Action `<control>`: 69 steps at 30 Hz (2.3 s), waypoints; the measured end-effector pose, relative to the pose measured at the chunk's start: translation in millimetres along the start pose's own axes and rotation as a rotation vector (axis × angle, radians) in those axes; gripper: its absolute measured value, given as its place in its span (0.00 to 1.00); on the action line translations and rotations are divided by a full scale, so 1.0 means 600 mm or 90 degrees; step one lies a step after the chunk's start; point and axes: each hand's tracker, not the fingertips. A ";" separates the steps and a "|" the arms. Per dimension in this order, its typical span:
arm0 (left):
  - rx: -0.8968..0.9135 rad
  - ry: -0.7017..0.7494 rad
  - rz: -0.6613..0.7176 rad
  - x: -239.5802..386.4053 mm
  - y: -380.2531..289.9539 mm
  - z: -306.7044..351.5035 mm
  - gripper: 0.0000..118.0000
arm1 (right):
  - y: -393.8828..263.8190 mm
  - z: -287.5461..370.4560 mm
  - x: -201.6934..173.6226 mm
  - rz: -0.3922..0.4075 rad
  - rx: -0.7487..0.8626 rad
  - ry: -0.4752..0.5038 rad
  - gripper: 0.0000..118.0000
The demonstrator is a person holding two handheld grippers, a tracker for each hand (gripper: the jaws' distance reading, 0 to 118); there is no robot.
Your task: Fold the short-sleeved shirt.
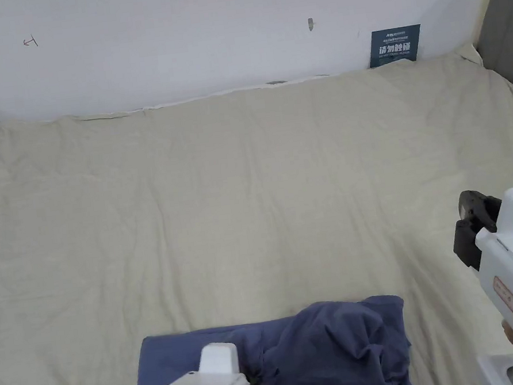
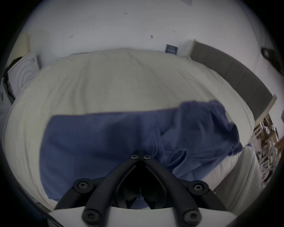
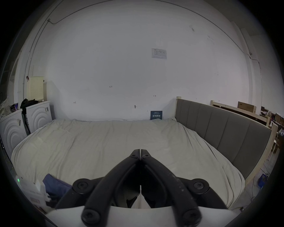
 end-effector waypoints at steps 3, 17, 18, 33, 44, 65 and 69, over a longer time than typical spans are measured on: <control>0.035 0.051 -0.034 0.020 -0.012 -0.008 0.00 | -0.003 -0.003 0.004 -0.008 -0.006 -0.002 0.01; 0.075 -0.112 0.222 -0.165 0.082 0.107 0.19 | 0.003 -0.009 -0.014 -0.001 -0.003 0.019 0.01; 0.081 -0.118 0.246 -0.192 0.084 0.113 0.24 | 0.002 -0.010 -0.015 -0.003 -0.005 0.020 0.01; -0.051 -0.172 0.396 -0.388 0.020 0.034 0.92 | -0.001 -0.023 -0.042 0.005 -0.029 0.036 0.01; -0.035 -0.149 0.359 -0.341 -0.004 0.028 0.13 | -0.007 -0.029 -0.040 0.002 -0.039 0.035 0.01; 0.121 -0.025 0.256 -0.292 0.079 0.234 0.07 | 0.007 -0.017 -0.025 -0.009 -0.011 0.050 0.01; 0.113 -0.080 0.184 -0.185 0.131 0.217 0.07 | 0.007 -0.011 -0.019 -0.010 -0.008 0.048 0.01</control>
